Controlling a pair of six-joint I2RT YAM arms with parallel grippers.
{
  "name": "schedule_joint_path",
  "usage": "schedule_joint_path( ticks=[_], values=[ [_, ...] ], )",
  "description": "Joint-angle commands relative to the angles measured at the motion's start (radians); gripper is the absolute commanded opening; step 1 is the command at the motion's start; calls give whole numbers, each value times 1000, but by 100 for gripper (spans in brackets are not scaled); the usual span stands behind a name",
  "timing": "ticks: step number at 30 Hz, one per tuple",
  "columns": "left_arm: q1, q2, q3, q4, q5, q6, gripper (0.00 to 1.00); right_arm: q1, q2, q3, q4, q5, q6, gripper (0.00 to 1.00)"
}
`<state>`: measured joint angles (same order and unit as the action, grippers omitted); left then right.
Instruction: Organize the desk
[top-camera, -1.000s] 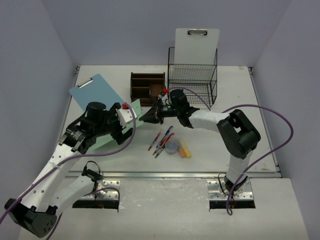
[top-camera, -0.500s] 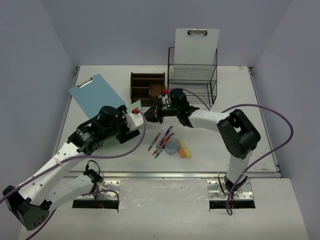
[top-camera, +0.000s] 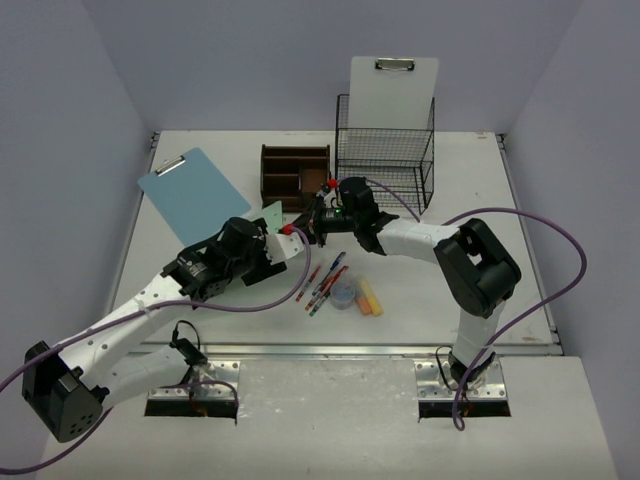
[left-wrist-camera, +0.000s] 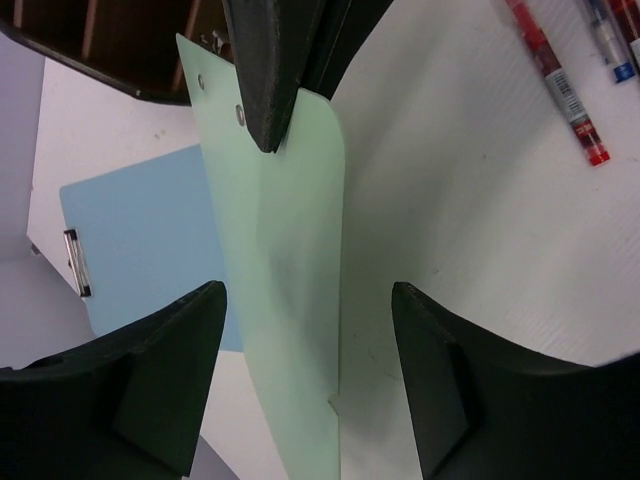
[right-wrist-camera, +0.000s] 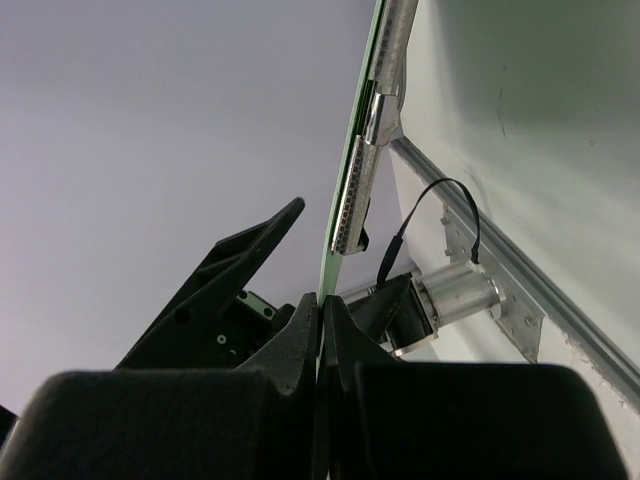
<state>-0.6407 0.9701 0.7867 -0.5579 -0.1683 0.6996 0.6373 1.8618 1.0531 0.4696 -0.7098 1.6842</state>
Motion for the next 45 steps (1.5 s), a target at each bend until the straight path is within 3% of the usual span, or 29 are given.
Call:
schedule_joint_path(
  ticks=[1, 10, 20, 22, 23, 25, 30, 31, 32, 36, 42, 45],
  values=[
    [-7, 3, -20, 141, -103, 9, 57, -2, -38, 3, 58, -19, 11, 0],
    [-5, 14, -51, 185, -136, 16, 40, 11, -58, -21, 79, -36, 33, 0],
    [2, 12, -62, 160, -54, -22, 32, 22, -82, -24, 95, -51, 41, 0],
    [6, 11, -69, 168, -53, -23, 21, 29, -84, -24, 96, -55, 41, 0],
    [9, 14, -62, 171, -55, -34, 6, 32, -83, -22, 103, -59, 43, 0],
    [19, 9, -45, 171, -44, -56, 0, 36, -82, -12, 119, -65, 43, 0],
    [91, -50, 32, 107, 45, -139, 0, 32, -99, 39, 104, -102, -22, 39],
    [99, -66, 45, 92, 71, -150, 0, 29, -104, 50, 100, -106, -41, 41],
    [146, -92, 66, 67, 113, -165, 0, 23, -111, 67, 74, -129, -78, 51],
    [224, -150, 137, -22, 212, -221, 0, -16, -136, 162, -12, -201, -238, 68],
    [231, -212, 213, -68, 286, -297, 0, -120, -193, 273, -94, -324, -451, 72],
    [231, -234, 245, -73, 380, -327, 0, -222, -233, 397, -205, -404, -679, 70]
  ],
)
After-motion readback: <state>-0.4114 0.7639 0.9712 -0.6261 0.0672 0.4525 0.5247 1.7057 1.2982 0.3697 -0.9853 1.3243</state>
